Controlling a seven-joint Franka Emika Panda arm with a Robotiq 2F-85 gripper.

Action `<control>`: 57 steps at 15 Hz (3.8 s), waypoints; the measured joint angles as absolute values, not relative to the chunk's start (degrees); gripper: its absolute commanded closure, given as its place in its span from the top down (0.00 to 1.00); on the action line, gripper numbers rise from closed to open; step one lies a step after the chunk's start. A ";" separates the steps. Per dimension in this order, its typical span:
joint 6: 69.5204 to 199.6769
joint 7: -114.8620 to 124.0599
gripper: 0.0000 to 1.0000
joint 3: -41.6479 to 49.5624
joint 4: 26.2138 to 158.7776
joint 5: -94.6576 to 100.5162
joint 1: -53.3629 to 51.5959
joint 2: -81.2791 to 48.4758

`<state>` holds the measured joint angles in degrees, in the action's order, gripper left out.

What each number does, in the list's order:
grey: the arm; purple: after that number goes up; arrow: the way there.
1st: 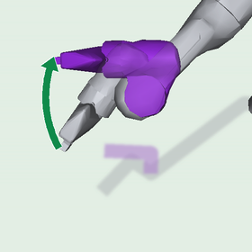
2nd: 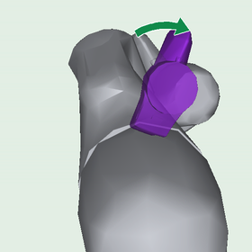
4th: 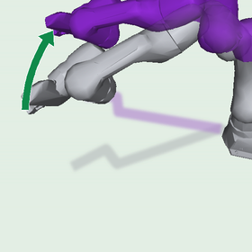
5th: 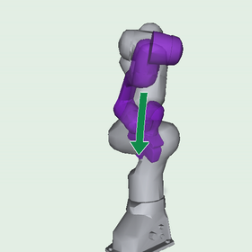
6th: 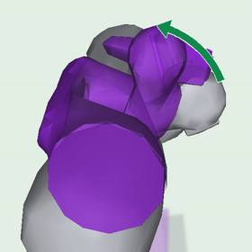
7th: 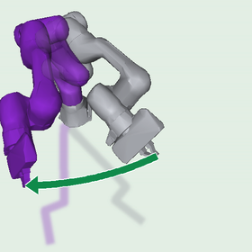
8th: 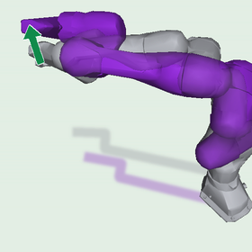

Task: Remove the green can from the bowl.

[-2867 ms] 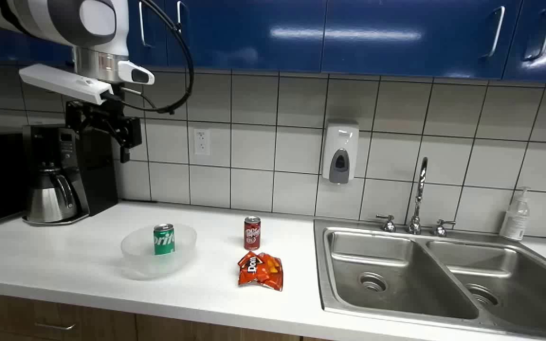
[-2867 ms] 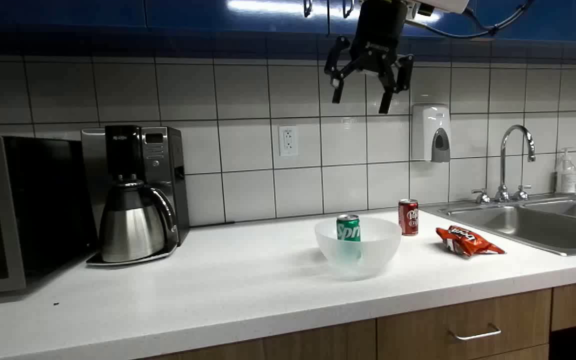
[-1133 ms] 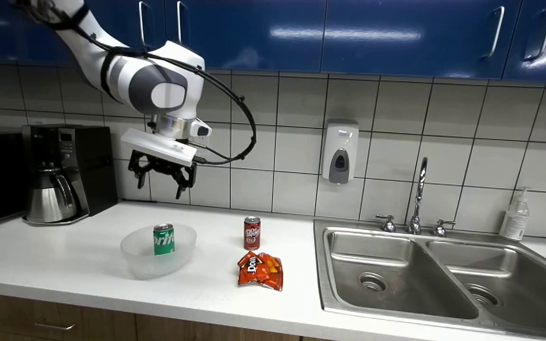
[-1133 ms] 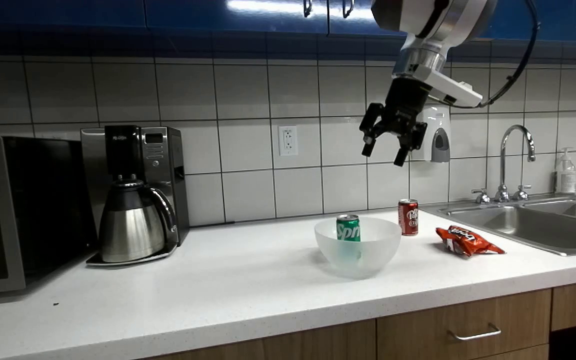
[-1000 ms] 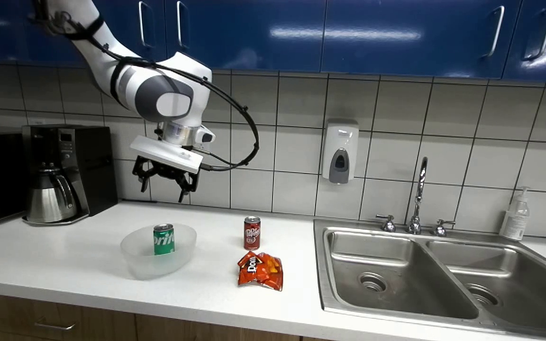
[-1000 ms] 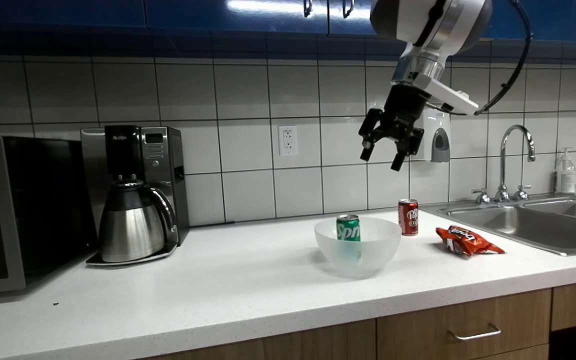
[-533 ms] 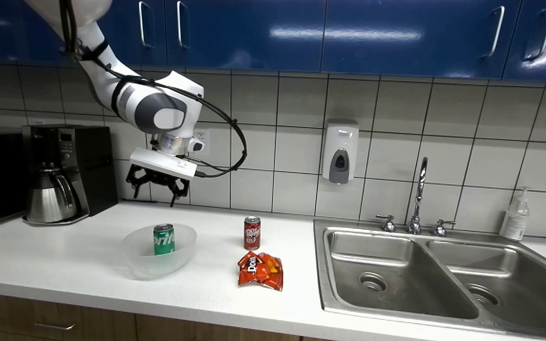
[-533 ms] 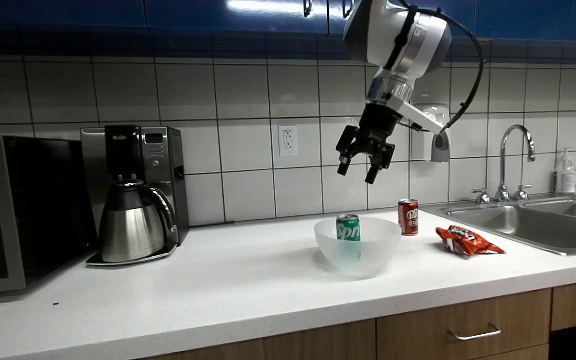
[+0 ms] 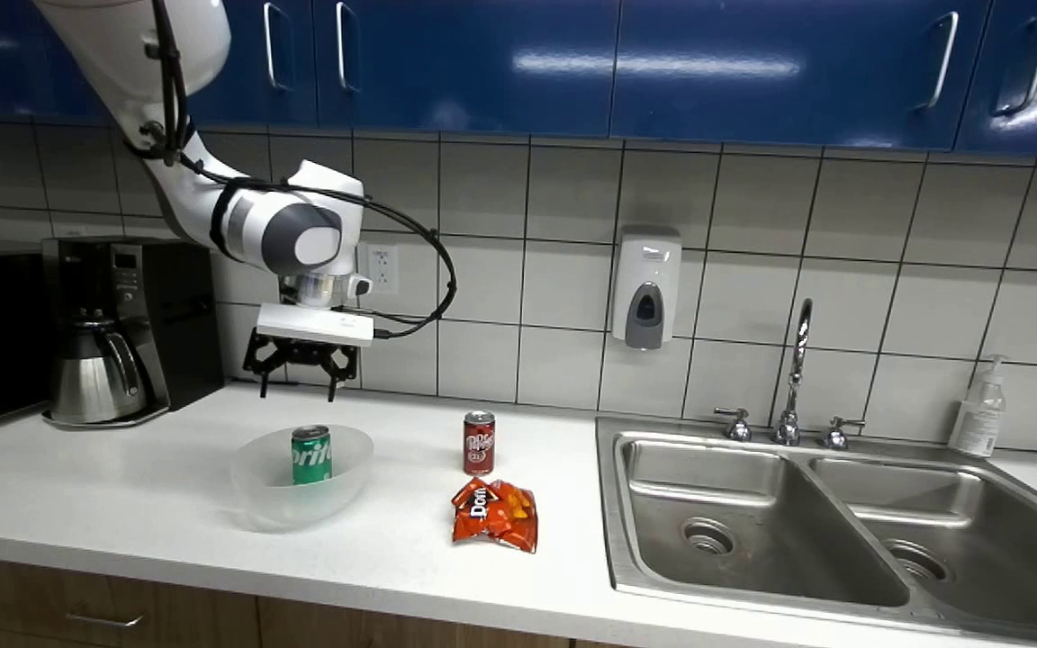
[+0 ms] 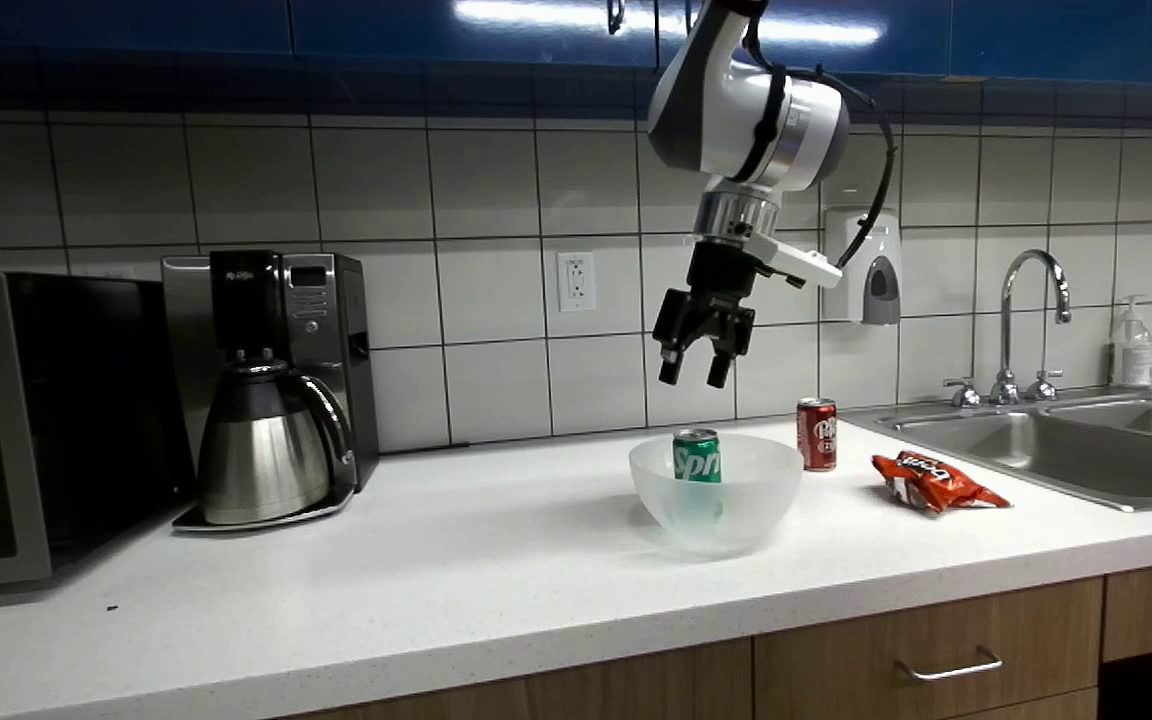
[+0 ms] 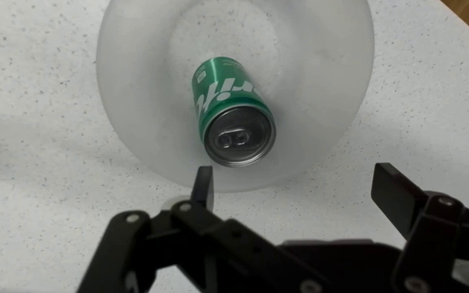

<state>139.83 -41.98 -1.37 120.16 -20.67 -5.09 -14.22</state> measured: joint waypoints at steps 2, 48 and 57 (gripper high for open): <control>141.79 -41.99 1.00 -2.18 119.43 -18.89 -4.64 -15.49; 146.58 -40.87 0.40 -6.89 116.48 -8.39 -0.56 -26.55; 146.45 -40.05 0.39 -6.86 115.96 -7.30 -0.54 -26.73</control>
